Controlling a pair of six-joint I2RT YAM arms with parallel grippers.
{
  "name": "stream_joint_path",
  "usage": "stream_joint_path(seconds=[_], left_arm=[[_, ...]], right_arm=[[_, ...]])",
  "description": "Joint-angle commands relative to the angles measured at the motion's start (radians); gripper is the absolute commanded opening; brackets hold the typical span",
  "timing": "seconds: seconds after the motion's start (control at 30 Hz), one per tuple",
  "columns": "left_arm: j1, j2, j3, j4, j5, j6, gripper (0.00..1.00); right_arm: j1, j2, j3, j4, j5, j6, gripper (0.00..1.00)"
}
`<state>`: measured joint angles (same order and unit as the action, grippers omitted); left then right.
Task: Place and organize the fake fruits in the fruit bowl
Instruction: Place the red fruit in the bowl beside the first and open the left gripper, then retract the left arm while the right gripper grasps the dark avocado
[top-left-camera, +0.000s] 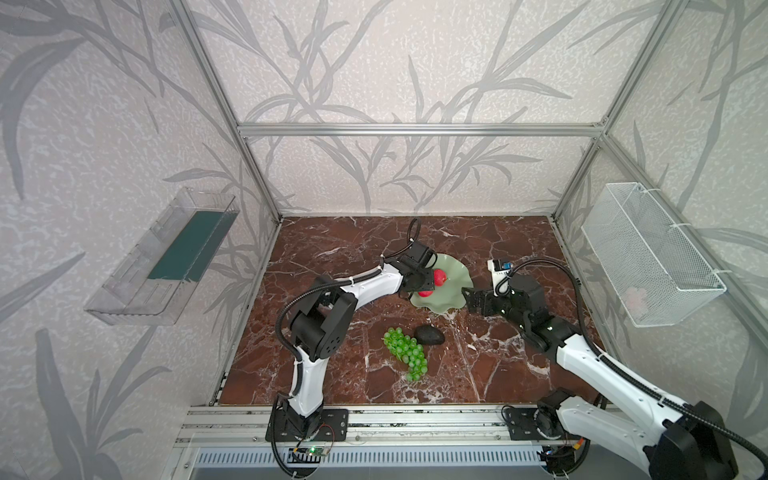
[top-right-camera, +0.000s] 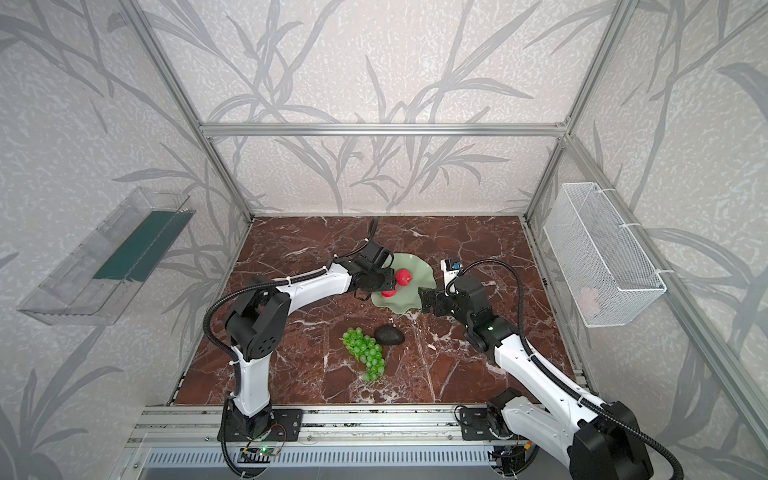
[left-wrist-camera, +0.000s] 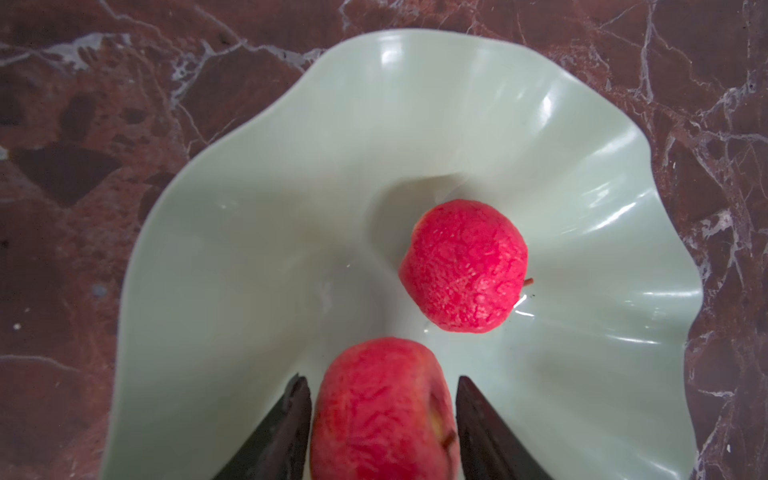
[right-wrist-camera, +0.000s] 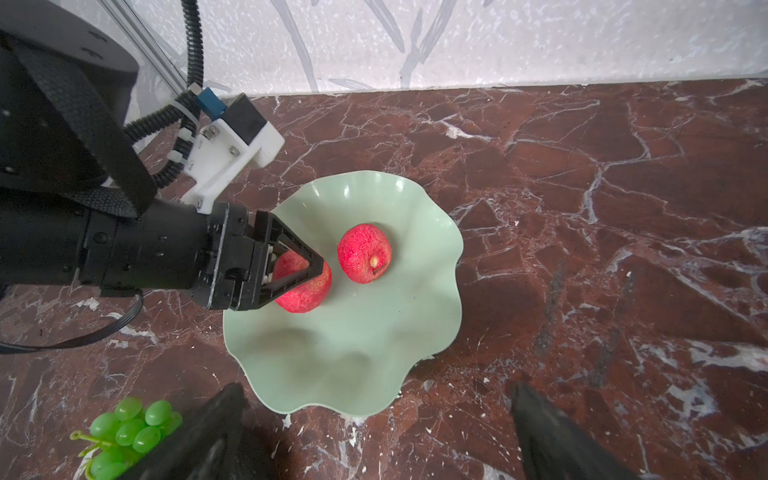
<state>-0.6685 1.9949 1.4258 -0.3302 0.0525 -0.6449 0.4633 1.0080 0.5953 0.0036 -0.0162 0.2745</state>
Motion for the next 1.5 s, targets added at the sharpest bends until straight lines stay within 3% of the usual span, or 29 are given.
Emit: stream_joint_path(seconds=[0.0,0.27,0.43,0.63,0.87,1.07,1.47], left_arm=[[-0.005,-0.002,0.026,-0.032,-0.015,-0.012,0.61],[-0.002,-0.134,-0.045,0.053,-0.049,-0.007,0.65],[-0.002,-0.358,-0.171,0.147,-0.18,0.055,0.7],[0.005,-0.707,-0.482,0.378,-0.386,0.195,0.84],[0.031,-1.03,-0.698,0.283,-0.576,0.248,0.96],[0.066,-1.24,-0.823,0.223,-0.635,0.194,0.99],[0.102,-1.338,-0.86,0.151,-0.64,0.156,1.0]], right_arm=[[-0.003,-0.01,0.0,-0.019,0.009,-0.021,0.99],[0.021,0.016,0.025,-0.06,-0.076,-0.114,0.98],[0.125,-0.006,0.004,-0.092,-0.101,-0.17,0.96],[0.321,-0.003,-0.022,-0.164,-0.045,-0.189,0.93],[0.445,0.086,-0.037,-0.148,0.009,-0.165,0.86],[0.466,0.24,0.008,-0.097,0.016,-0.149,0.81],[0.466,0.432,0.101,-0.031,0.057,-0.141,0.79]])
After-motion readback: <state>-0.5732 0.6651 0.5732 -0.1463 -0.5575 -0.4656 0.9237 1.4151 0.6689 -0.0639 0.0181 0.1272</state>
